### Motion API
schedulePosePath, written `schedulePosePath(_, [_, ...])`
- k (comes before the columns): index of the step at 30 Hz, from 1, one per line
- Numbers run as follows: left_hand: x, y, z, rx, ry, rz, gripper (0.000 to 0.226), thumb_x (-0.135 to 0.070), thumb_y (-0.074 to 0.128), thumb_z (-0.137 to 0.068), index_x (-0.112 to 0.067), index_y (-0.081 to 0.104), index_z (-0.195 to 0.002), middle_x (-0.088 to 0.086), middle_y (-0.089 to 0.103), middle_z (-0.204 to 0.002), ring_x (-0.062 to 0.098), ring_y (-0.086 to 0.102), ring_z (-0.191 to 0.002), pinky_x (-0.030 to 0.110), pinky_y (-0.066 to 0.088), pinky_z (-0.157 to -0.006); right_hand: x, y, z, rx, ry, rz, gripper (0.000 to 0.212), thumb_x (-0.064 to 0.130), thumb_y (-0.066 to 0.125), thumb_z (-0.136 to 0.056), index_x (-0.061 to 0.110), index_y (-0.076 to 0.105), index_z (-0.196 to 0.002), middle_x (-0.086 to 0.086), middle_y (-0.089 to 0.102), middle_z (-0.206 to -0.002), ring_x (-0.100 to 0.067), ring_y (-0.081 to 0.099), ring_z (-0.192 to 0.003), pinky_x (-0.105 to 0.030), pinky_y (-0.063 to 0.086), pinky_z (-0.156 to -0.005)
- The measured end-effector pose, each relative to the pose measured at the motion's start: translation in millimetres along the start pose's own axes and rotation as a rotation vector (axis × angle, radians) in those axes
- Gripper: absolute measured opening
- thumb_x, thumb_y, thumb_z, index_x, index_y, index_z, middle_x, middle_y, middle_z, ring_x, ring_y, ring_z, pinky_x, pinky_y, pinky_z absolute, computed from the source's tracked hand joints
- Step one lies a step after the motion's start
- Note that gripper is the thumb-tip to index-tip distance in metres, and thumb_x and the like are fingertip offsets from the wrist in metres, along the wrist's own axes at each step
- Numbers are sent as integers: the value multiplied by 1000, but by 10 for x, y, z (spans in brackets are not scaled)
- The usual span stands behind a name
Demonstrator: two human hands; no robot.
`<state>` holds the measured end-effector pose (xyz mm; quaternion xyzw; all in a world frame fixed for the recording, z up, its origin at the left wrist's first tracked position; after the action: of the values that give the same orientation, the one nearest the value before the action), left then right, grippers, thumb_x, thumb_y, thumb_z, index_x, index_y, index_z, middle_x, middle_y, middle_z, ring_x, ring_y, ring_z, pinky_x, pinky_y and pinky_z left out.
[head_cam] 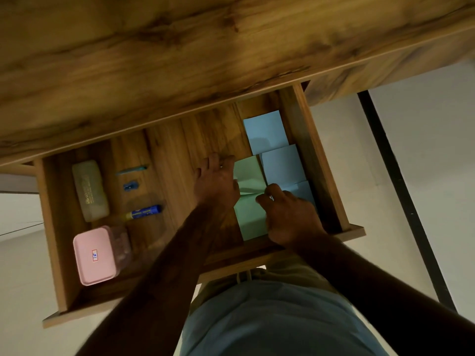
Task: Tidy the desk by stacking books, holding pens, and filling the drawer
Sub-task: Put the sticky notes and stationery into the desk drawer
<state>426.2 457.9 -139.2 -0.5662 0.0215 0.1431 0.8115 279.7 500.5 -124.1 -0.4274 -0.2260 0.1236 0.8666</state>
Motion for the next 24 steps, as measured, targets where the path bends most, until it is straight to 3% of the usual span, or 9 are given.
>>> schedulePosePath(9, [-162, -208, 326, -76, 4, 58, 52, -29, 63, -89, -22, 48, -138, 10, 39, -146, 32, 38, -135, 47, 41, -107, -4, -188, 150, -104, -66, 41, 60, 31, 69, -84, 23, 45, -138, -5, 41, -140, -25, 53, -118, -43, 55, -87])
schedulePosePath(13, [-234, -305, 443, -109, 55, 77, 52, -30, 63, -89, -23, 48, -138, 7, 41, -144, 30, 39, -134, 45, 40, -108, 21, -313, 246, -186, -50, 55, 61, 34, 67, -84, 27, 44, -140, -3, 41, -143, -26, 49, -124, -44, 49, -96])
schedulePosePath(20, [-388, -519, 562, -158, 266, 53, 53, -29, 66, -86, -25, 47, -135, 5, 46, -138, 25, 45, -126, 39, 46, -100, 79, -432, 517, -326, 128, 36, 72, 41, 63, -86, 33, 30, -149, 0, 28, -158, -27, 30, -144, -49, 36, -110])
schedulePosePath(24, [-604, -684, 783, -215, 408, 66, 54, -26, 67, -83, -28, 47, -134, 3, 47, -136, 22, 46, -124, 37, 47, -95, 72, -459, 854, -412, 284, -19, 74, 43, 64, -85, 33, 29, -150, 0, 28, -157, -25, 33, -142, -47, 38, -108])
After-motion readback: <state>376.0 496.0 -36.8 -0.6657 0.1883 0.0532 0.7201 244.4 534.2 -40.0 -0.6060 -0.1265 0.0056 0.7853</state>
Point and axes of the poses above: each hand's wrist, its own z-axis away from the middle knuckle, its own y-axis out of the palm, x = y × z, the point moved 9 cm from there along -z, towards the middle knuckle
